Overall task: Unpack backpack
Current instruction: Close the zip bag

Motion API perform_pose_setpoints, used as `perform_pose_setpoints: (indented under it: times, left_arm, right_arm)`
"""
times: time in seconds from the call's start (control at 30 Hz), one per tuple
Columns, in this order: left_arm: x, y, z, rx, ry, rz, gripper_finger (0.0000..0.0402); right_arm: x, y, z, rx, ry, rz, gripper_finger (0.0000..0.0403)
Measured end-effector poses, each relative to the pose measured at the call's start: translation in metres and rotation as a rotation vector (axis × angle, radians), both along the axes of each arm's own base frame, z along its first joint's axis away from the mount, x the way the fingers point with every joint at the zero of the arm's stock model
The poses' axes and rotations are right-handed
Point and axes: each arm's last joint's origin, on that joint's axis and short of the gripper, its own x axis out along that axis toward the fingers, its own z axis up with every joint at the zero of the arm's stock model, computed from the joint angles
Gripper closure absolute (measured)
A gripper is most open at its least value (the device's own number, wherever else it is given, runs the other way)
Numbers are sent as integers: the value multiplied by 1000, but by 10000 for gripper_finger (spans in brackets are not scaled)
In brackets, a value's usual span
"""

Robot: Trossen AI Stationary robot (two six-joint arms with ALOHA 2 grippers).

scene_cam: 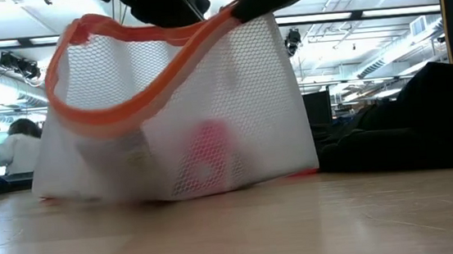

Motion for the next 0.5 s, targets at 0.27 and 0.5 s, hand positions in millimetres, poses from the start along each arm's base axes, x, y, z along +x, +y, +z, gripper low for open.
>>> perform_pose_setpoints:
  times: [0.27, 0.5]
  left_arm:
    - [13, -3, -20, 17, 30, 20, 279]
    - [17, -5, -24, -3, 19, 12, 249]
  right_arm:
    - [5, -6, 3, -6, -43, -34, 399]
    - [7, -9, 4, -1, -58, -45, 399]
